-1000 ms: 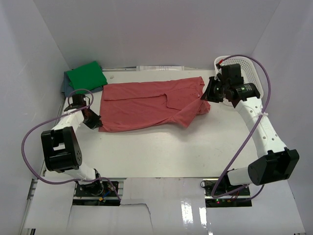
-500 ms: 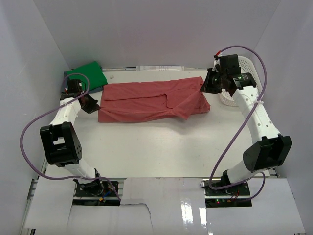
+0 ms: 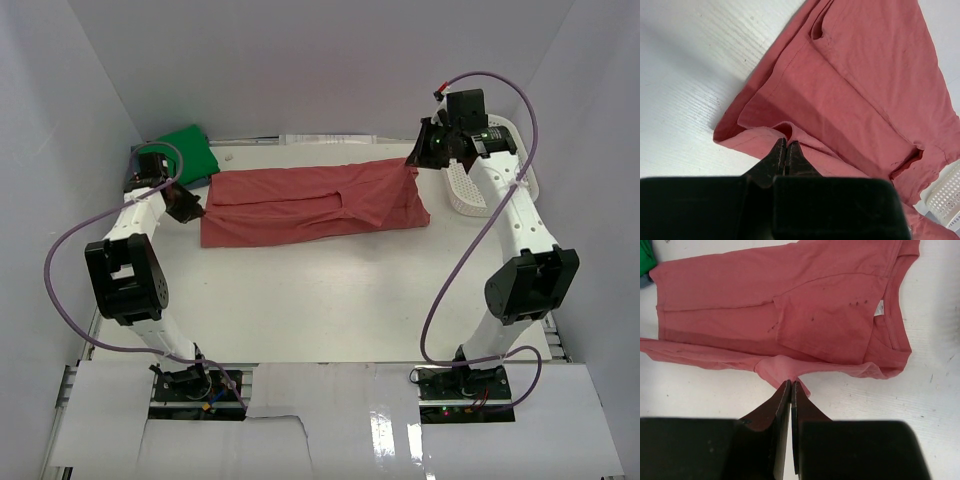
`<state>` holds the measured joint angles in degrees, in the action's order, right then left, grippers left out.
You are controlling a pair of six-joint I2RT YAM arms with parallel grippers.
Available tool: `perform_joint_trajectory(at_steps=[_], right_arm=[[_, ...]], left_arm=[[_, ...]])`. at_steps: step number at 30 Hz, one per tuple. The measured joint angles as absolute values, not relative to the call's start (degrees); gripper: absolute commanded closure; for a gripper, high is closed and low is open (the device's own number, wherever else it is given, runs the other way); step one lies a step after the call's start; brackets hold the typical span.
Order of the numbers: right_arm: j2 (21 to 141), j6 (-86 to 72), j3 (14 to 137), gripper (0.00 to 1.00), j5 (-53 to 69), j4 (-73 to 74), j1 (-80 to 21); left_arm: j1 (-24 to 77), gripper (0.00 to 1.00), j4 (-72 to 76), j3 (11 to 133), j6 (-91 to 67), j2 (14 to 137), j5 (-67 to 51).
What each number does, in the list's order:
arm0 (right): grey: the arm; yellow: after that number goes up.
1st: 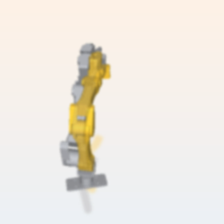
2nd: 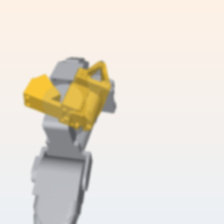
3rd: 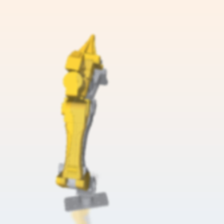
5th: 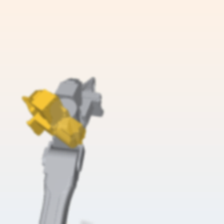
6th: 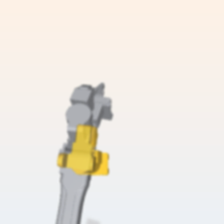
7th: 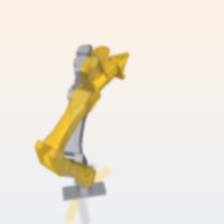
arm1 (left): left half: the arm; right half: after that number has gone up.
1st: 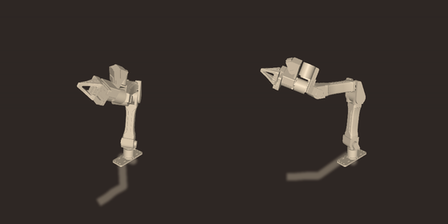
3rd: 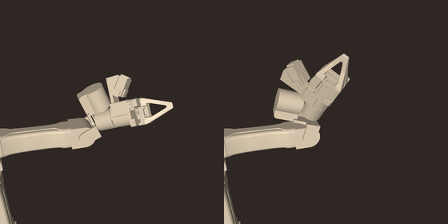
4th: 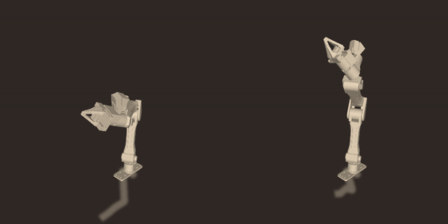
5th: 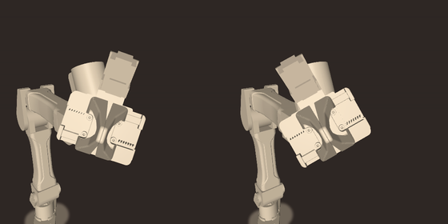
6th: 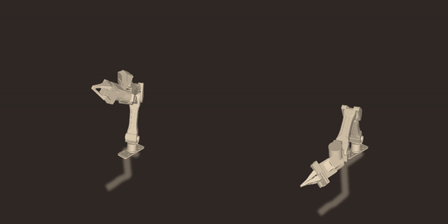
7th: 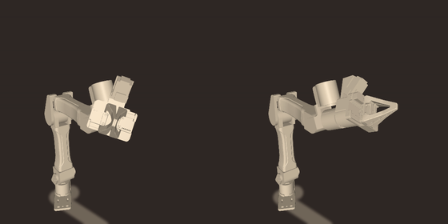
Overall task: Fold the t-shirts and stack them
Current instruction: Fold the other side of the tshirt into a rectangle
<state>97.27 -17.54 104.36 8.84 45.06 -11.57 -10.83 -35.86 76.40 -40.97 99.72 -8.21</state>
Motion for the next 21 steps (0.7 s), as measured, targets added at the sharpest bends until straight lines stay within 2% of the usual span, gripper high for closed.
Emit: perform_joint_trajectory(at_steps=[21], right_arm=[[111.2,-16.6,116.6,0.92,12.1,45.0,-10.6]], left_arm=[[-10.8,1.0,-36.0,87.0,-41.4,109.2,-8.3]])
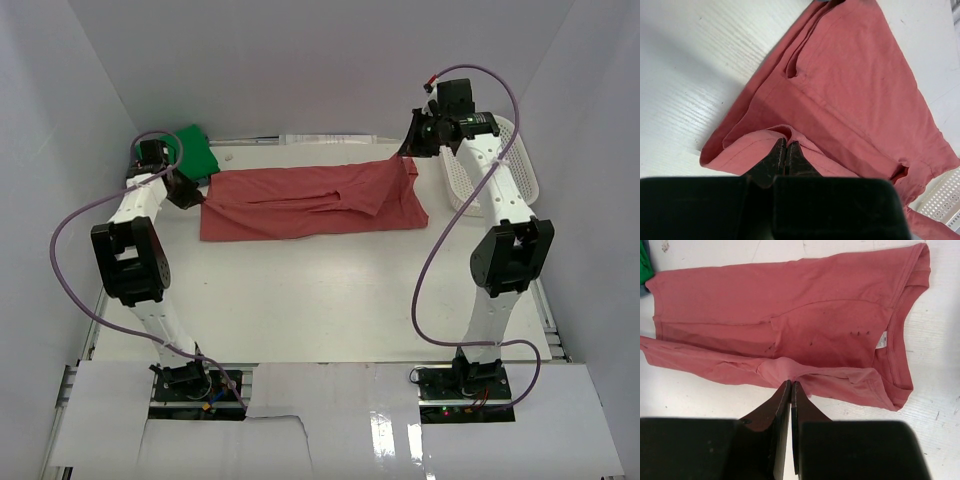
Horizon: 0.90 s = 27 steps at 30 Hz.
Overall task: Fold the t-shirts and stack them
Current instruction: Fold the other side of the tshirt into a rectangle
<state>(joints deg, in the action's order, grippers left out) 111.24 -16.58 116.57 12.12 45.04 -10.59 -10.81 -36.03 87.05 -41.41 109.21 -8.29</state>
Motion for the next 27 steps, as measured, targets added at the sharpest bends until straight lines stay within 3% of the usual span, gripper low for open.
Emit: perform_joint_trajectory(at_steps=[27], right_arm=[[121.5,-16.8,122.3,0.92,19.0,37.4,-8.8]], left_arm=[[-10.8,1.0,-36.9,94.8,-41.0,118.9,-8.9]])
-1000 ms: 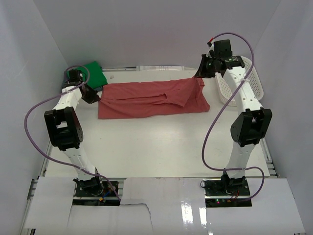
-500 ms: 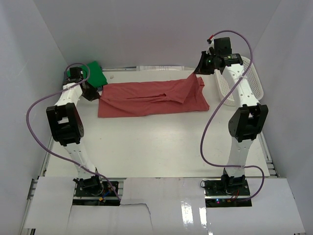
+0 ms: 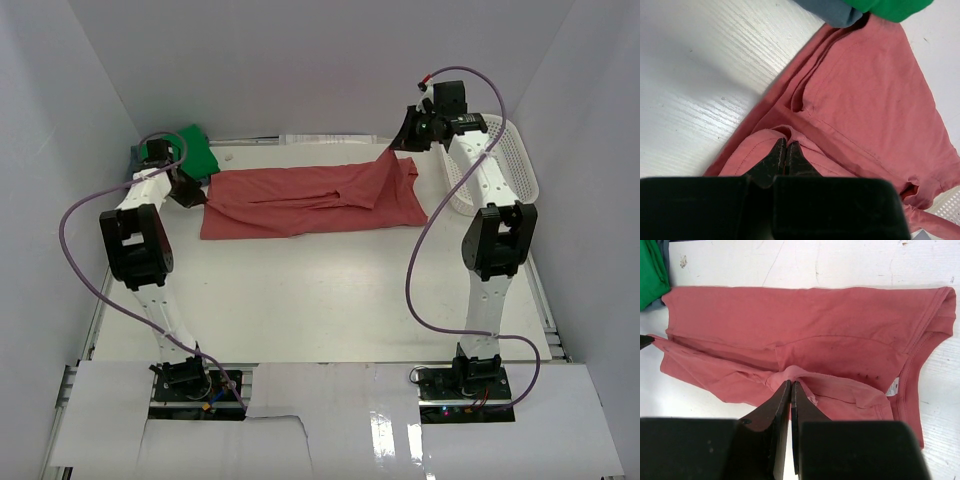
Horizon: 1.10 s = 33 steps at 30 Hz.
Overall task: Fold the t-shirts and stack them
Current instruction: Fold the other side of the tshirt into a rectangle
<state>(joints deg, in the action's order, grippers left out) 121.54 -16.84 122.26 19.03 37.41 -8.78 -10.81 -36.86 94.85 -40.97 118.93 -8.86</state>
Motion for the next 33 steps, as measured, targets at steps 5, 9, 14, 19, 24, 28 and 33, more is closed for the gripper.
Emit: perform_joint_trajectory(at_steps=[5,9,14,19,24,28,33], right_arm=[[122.9,-16.9,122.2,0.92,20.3,34.7,-8.3],[123.5,-17.0,122.2,0.92,21.5,32.4,-7.6],[124.9,-17.4,122.3,0.92,23.0,29.7,-6.5],[127.4,-17.7,122.3,0.92,24.4,27.2,-6.0],[129.7,-18.7,122.3,0.92,25.9,25.3,-5.7],[131.2,-19.9,122.3,0.92,27.3,22.9,-5.6],[132.9,-21.7,122.6,0.92,28.6,20.2,-5.6]], left_arm=[[-10.8,1.0,-36.9,95.3,-41.0,120.8,-8.9],[-10.8,1.0,-36.9,96.1,-40.9,121.5,-8.9],[-10.7,1.0,-36.9,97.7,-40.9,121.6,-8.9],[-10.6,1.0,-36.8,98.6,-40.9,121.6,-8.9],[-10.6,1.0,-36.8,98.9,-41.0,122.1,-8.8],[-10.6,1.0,-36.8,99.2,-40.9,123.4,-8.8],[-10.6,1.0,-36.9,99.2,-40.8,124.5,-8.8]])
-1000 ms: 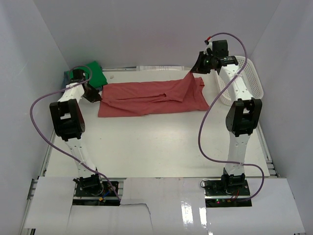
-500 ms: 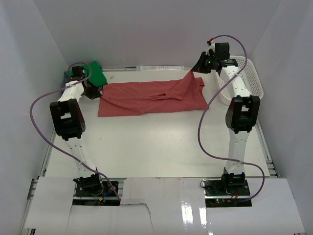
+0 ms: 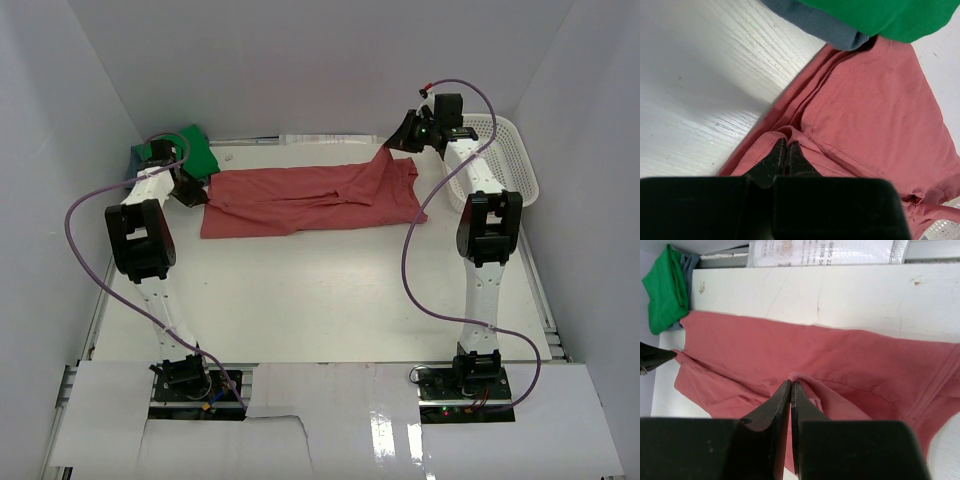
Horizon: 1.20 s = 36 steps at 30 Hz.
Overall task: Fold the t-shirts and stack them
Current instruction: Fold the other side of the tshirt into a rectangle
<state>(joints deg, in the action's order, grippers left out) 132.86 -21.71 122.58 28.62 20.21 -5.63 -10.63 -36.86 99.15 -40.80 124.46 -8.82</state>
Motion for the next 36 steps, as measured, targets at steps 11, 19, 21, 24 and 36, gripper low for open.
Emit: perform_joint_trajectory(at_steps=[11,19,21,24,36], right_arm=[[133.6,-25.2,123.9,0.88,30.3,14.9,-5.3],[134.6,-27.6,124.4,0.02,30.9,11.8,-4.5],[134.8,-27.8,124.2,0.02,30.7,11.7,-4.4],[134.3,-27.3,122.3,0.02,29.9,11.5,-4.4],[110.9,-20.5,93.8,0.04,19.5,25.4,-4.4]], left_arm=[[-10.6,1.0,-36.8,99.2,-40.5,124.5,-8.8],[-10.6,0.23,-36.9,99.2,-39.7,124.5,-8.8],[-10.7,0.12,-36.9,99.2,-39.8,124.5,-8.5],[-10.7,0.09,-36.9,99.2,-39.9,124.4,-7.8],[-7.7,0.09,-34.3,91.7,-36.0,105.1,-1.7]])
